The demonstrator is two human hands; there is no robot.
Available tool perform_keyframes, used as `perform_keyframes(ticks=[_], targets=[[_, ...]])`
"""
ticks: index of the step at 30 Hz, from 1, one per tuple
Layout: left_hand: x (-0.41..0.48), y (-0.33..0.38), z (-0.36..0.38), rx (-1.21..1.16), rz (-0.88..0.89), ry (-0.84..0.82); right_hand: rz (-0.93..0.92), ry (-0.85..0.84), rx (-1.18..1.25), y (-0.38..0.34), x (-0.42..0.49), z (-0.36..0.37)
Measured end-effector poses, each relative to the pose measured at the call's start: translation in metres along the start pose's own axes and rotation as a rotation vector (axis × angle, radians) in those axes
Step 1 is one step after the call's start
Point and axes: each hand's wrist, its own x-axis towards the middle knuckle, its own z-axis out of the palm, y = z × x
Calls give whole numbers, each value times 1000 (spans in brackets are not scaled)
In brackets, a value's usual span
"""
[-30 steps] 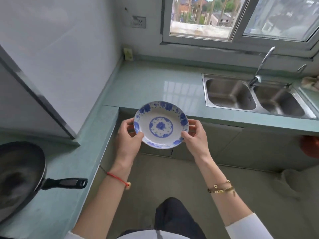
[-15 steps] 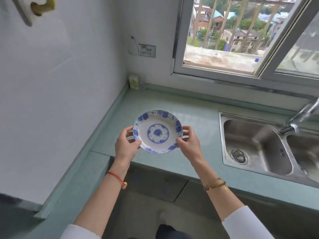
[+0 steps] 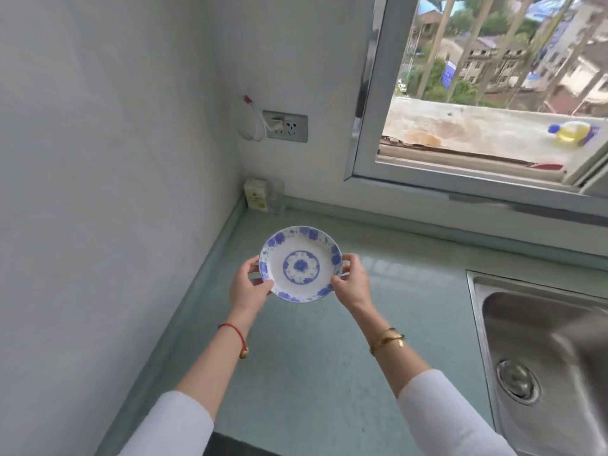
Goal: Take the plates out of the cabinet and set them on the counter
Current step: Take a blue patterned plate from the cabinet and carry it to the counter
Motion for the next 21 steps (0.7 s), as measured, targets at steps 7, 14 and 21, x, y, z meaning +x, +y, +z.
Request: perform_keyframes(ticks=[7, 14, 21], targets=[[111, -27, 28, 79, -43, -88, 139, 30, -65, 24, 91, 52], [161, -47, 46, 88, -71, -130, 208, 55, -110, 34, 131, 74], [179, -48, 47, 133, -83, -174, 231, 49, -135, 34, 142, 80]])
